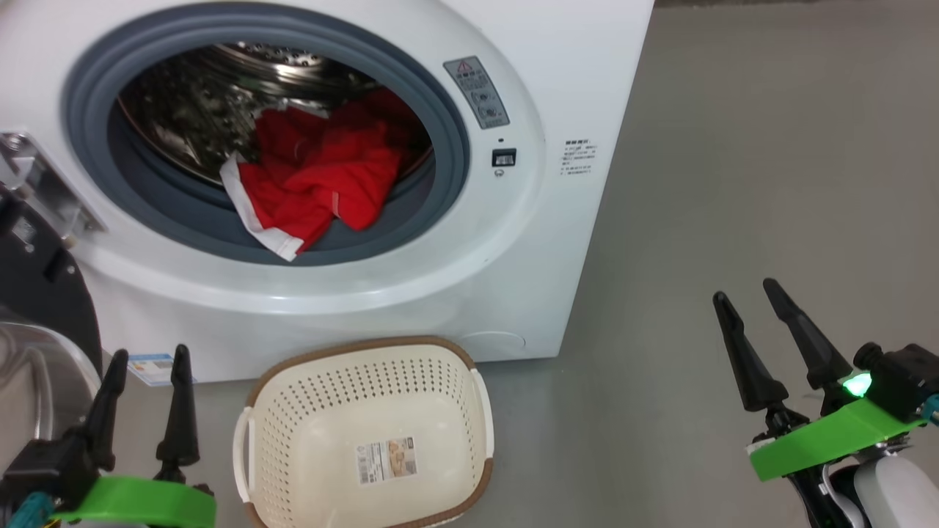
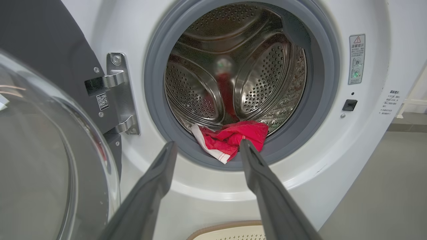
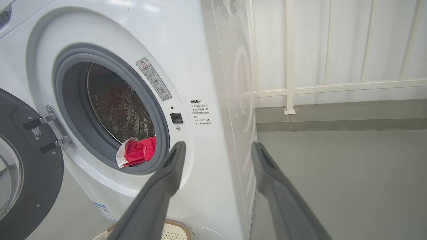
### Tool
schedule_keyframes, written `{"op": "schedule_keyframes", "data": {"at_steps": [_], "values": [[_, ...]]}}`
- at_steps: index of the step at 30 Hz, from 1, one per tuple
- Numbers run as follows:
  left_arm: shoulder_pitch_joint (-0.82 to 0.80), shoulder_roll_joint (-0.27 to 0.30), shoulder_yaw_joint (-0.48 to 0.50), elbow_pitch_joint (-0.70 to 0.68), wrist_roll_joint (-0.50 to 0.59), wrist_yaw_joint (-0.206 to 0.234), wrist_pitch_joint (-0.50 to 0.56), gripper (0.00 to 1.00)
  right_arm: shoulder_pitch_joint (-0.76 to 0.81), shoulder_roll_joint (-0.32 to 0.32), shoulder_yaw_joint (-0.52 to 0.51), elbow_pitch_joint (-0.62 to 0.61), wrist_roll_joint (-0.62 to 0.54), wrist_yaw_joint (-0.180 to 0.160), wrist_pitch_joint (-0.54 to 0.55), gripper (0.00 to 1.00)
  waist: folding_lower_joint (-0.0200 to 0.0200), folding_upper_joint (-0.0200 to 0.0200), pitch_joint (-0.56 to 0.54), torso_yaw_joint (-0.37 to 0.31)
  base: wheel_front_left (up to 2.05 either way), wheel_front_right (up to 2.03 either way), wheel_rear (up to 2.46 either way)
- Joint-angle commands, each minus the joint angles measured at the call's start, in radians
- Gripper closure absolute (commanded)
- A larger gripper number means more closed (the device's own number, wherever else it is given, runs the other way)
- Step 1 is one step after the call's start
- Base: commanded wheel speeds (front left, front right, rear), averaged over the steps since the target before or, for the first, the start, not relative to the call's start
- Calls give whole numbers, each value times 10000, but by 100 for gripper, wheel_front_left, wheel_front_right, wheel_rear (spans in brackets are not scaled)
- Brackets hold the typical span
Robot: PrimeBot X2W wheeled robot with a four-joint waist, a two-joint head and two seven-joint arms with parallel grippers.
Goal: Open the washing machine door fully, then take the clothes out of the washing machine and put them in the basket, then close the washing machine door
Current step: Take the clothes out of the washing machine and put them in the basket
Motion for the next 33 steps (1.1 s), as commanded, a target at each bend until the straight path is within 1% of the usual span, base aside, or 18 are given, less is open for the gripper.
{"op": "schedule_keyframes", "data": {"at_steps": [1,17,24,32,33], "values": [[-453,210,390,-131,48,59,-73,0,-284,-114,120,-290,-75,16,-57,0,0,0,194,-80,0,0,0],[-2519,443,-16,1304,291,-186,-13,0,-793,106,38,-437,-75,16,-57,0,0,0,1372,-448,0,0,0],[-3735,586,-180,2342,325,-354,158,0,-1047,198,56,-536,-81,16,-57,0,0,0,1863,-681,0,0,0],[-5272,580,-441,3674,240,-605,417,0,-1290,347,110,-589,-117,16,-57,0,0,0,2353,-943,0,0,0],[-5646,556,-500,4008,214,-654,453,0,-1353,395,140,-606,-132,16,-57,0,0,0,2474,-1015,0,0,0]]}}
